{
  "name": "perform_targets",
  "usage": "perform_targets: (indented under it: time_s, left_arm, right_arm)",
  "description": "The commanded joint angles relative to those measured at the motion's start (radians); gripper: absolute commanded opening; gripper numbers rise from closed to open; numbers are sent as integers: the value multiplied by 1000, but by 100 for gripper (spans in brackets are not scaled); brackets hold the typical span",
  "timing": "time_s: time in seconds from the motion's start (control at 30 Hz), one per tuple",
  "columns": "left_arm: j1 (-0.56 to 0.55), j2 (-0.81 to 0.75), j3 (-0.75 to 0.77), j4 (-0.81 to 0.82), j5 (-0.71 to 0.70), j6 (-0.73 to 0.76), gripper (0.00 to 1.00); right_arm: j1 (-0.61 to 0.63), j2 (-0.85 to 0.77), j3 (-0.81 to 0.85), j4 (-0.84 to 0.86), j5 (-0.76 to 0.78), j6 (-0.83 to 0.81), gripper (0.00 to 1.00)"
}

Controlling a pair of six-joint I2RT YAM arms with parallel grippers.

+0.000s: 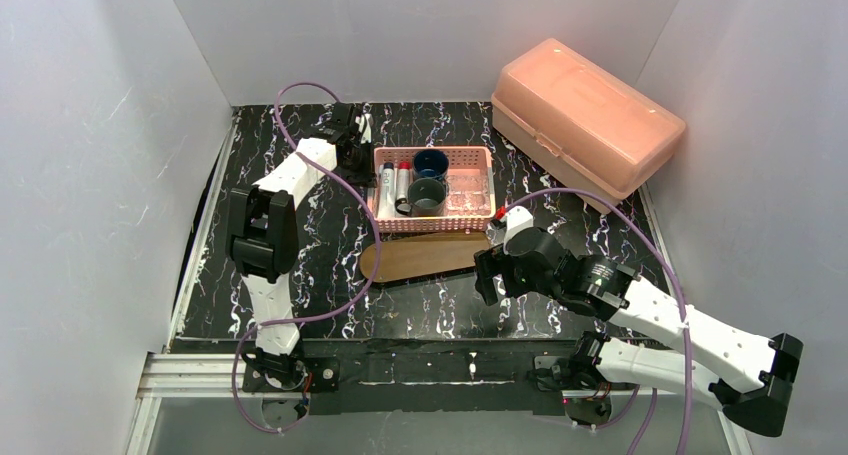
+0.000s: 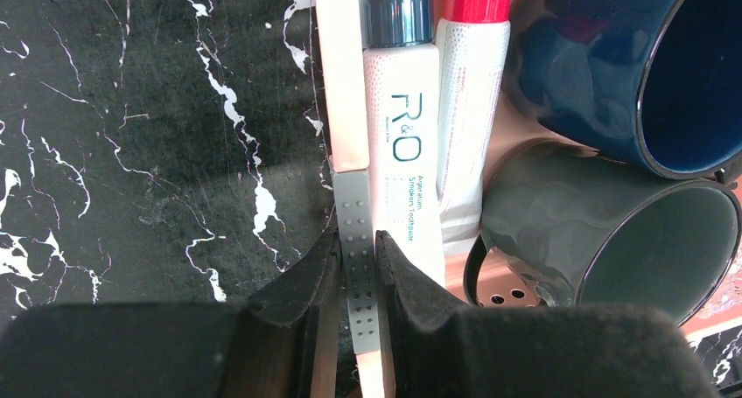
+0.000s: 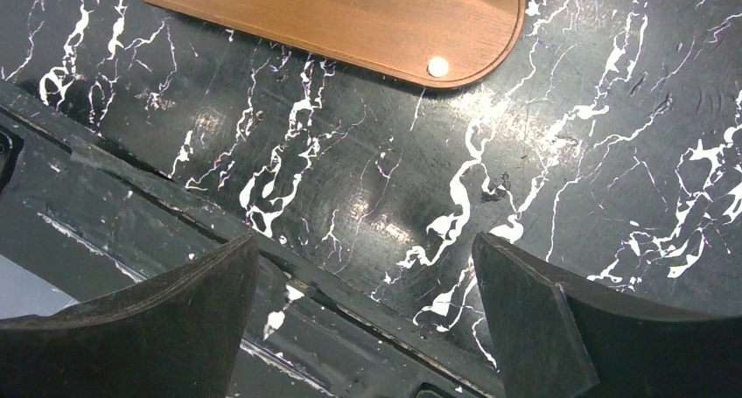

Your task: Prepare toiletry sets of a toothbrush and toothpaste on the tray

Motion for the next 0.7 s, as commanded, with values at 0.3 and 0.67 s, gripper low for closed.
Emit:
perform_targets:
  time_s: [0.3, 0.67]
  left_arm:
    - [-26, 22, 79, -87, 62, 21, 35]
    - [-26, -52, 101, -150, -25, 19, 73]
  right_arm:
    - [1, 26, 30, 1, 39, 12, 100]
    - [1, 66, 65, 13, 42, 11, 100]
